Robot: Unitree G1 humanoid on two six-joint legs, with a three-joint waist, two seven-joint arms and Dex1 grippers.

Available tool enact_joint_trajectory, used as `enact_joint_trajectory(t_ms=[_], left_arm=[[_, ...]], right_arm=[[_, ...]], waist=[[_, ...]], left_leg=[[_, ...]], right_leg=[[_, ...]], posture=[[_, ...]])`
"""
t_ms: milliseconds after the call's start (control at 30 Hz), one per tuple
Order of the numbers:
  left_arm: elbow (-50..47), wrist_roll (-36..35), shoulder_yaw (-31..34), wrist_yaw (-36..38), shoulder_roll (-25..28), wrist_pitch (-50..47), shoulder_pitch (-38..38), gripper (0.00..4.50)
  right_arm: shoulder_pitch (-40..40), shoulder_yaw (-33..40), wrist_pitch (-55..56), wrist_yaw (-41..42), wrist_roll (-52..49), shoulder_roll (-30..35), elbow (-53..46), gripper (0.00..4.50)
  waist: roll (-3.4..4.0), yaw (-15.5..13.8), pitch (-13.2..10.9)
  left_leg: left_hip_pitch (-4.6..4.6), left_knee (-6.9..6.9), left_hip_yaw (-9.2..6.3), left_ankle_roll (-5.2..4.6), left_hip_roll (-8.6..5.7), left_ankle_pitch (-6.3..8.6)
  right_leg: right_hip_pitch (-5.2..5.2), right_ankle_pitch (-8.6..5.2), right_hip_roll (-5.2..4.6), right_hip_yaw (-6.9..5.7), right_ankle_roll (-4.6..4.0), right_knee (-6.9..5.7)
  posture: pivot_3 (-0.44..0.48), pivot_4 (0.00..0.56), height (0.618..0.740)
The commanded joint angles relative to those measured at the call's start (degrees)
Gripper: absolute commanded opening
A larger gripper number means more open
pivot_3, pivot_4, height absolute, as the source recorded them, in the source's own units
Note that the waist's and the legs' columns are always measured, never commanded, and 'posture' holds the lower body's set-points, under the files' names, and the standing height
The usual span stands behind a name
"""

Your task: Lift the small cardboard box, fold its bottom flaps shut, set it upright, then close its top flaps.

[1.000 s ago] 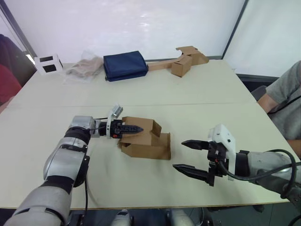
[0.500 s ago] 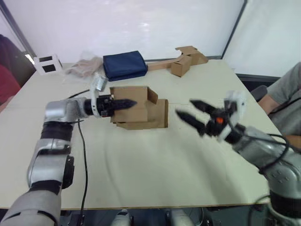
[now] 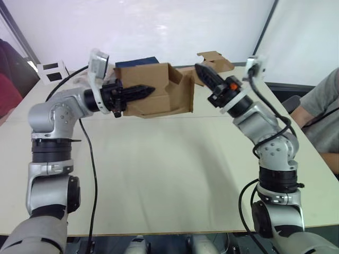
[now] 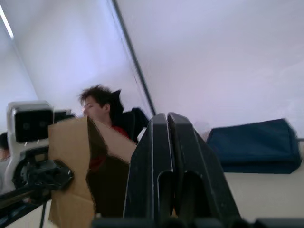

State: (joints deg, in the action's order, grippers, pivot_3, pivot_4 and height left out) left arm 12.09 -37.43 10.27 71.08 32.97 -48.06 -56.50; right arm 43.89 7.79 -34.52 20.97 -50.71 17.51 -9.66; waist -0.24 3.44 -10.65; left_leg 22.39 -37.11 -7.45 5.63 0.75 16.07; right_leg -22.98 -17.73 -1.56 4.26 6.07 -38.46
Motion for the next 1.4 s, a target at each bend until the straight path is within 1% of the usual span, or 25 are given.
enact_joint_trajectory(t_ms=[33,400,567,900,1067,1167,1233,1300,1400], left_arm=[[-2.63,-1.86,0.64,-0.28,0.78,0.75,0.20,0.00],[-3.93,-2.56,-1.84,0.61,0.61,0.69,1.34,0.00],[-4.53,-3.98,-2.84,1.54,-0.04,-0.53,1.13,0.00],[-4.83,-4.75,-4.15,2.79,0.60,-1.41,0.68,0.00],[-4.31,-4.09,-4.23,1.85,0.65,-0.32,0.58,0.00],[-4.45,-3.75,-3.92,0.82,0.73,0.43,0.55,0.00],[-4.90,-4.09,-3.79,0.48,0.99,0.23,0.24,0.00],[-6.18,-4.12,-4.15,0.24,1.06,0.75,0.03,0.00],[-7.64,-4.54,-4.22,-0.69,0.58,0.91,-0.22,0.00]], right_arm=[[0.59,-1.49,0.72,2.29,1.46,-0.57,-1.68,0.03],[0.16,-5.61,-2.40,6.96,2.77,-0.03,-5.12,0.03],[-0.17,-6.58,-2.44,6.85,3.88,-1.74,-5.21,0.03],[-0.98,-7.21,-2.50,7.37,5.54,-3.06,-5.76,0.03],[-0.92,-6.37,-3.74,6.58,4.49,-2.95,-7.51,0.03],[-2.24,-4.32,-5.69,6.26,2.91,-0.82,-10.62,0.03],[-2.71,-3.21,-7.20,5.45,3.67,2.25,-12.82,0.03],[-2.63,-1.23,-9.37,3.49,2.37,4.40,-14.76,0.03],[-4.33,4.32,-11.98,0.86,-3.89,6.35,-18.17,0.03]], waist=[[0.00,0.46,0.00],[0.00,0.64,0.00],[0.00,0.64,0.00],[0.01,0.66,0.00],[0.01,0.62,0.00],[0.01,0.57,0.00],[0.01,0.48,0.00],[0.01,0.50,0.00],[0.01,0.53,0.00]], left_leg=[[0.00,0.00,0.00,0.00,0.00,0.00],[0.00,0.01,0.00,0.03,0.00,-0.02],[0.01,0.01,0.00,0.01,0.00,0.00],[0.01,0.01,0.00,0.01,0.00,0.00],[0.01,0.01,0.00,0.01,0.00,0.00],[0.01,0.01,0.00,0.01,0.00,0.00],[0.03,0.01,0.00,0.01,0.00,0.00],[0.04,0.00,0.00,-0.03,-0.02,0.02],[0.04,0.02,-0.01,-0.10,-0.01,0.05]], right_leg=[[0.00,0.00,0.00,0.00,0.00,0.00],[-0.03,0.00,0.00,0.02,0.00,-0.02],[-0.03,0.00,-0.01,0.01,0.00,-0.02],[-0.05,0.00,0.00,0.02,0.00,-0.02],[-0.05,0.00,0.00,0.02,0.00,-0.02],[-0.05,0.00,0.00,0.02,0.00,-0.02],[-0.05,0.00,-0.01,0.02,0.00,-0.01],[-0.05,0.00,-0.03,0.02,0.00,0.00],[-0.05,0.00,-0.02,0.02,0.00,0.00]], posture=[[0.000,0.150,0.740],[0.000,0.150,0.740],[0.000,0.150,0.740],[0.000,0.150,0.740],[0.000,0.150,0.740],[0.000,0.150,0.740],[0.000,0.150,0.740],[0.000,0.150,0.740],[0.000,0.150,0.740]])
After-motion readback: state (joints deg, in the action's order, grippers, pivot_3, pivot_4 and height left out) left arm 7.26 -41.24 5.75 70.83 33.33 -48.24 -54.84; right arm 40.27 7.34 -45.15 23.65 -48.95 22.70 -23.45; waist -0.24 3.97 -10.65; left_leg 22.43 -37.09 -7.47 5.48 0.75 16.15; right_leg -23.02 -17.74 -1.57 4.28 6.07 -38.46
